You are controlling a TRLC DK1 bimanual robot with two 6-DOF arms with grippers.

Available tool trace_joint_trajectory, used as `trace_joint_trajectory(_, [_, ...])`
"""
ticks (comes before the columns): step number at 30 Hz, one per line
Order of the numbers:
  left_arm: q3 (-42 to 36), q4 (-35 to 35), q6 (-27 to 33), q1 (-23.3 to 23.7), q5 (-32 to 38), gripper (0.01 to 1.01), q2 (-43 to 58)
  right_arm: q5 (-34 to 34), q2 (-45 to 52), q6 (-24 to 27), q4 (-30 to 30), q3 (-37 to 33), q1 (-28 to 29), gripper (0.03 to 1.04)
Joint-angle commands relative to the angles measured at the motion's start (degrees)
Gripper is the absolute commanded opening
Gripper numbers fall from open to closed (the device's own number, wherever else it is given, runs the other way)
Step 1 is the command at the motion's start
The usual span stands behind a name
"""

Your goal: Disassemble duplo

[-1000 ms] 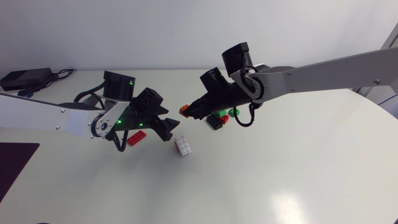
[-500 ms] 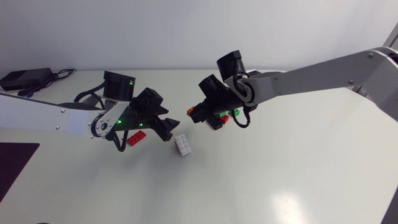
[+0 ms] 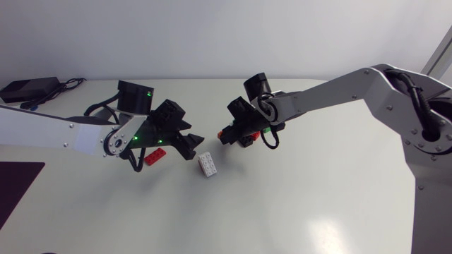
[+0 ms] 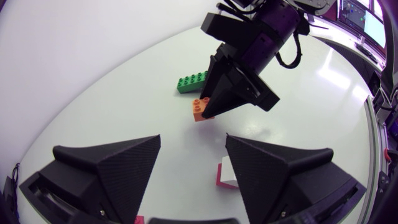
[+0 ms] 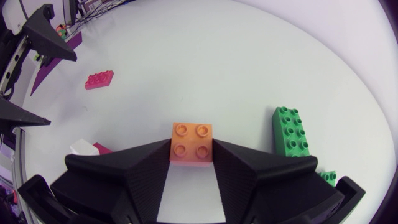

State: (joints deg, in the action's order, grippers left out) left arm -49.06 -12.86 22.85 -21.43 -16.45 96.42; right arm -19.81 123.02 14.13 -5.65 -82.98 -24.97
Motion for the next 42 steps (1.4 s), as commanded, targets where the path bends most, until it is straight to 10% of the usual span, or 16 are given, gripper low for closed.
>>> trace_joint_trajectory(1, [1.3, 0.0, -0.3, 0.1, 0.0, 0.743, -0.2, 0.5, 1.8, 1.3, -1.3, -1.1, 0.6, 0.6])
trace_joint_trajectory(11, [1.8, -0.2, -0.3, 0.2, 0.0, 0.743, -0.9, 0.8, 1.5, 3.2, -6.3, -2.8, 1.1, 0.98])
trace_joint_trajectory(42, [1.3, -6.0, -8.0, 7.3, 6.3, 0.743, -2.6, 1.0, -8.2, 1.3, -14.7, 2.1, -8.5, 0.98])
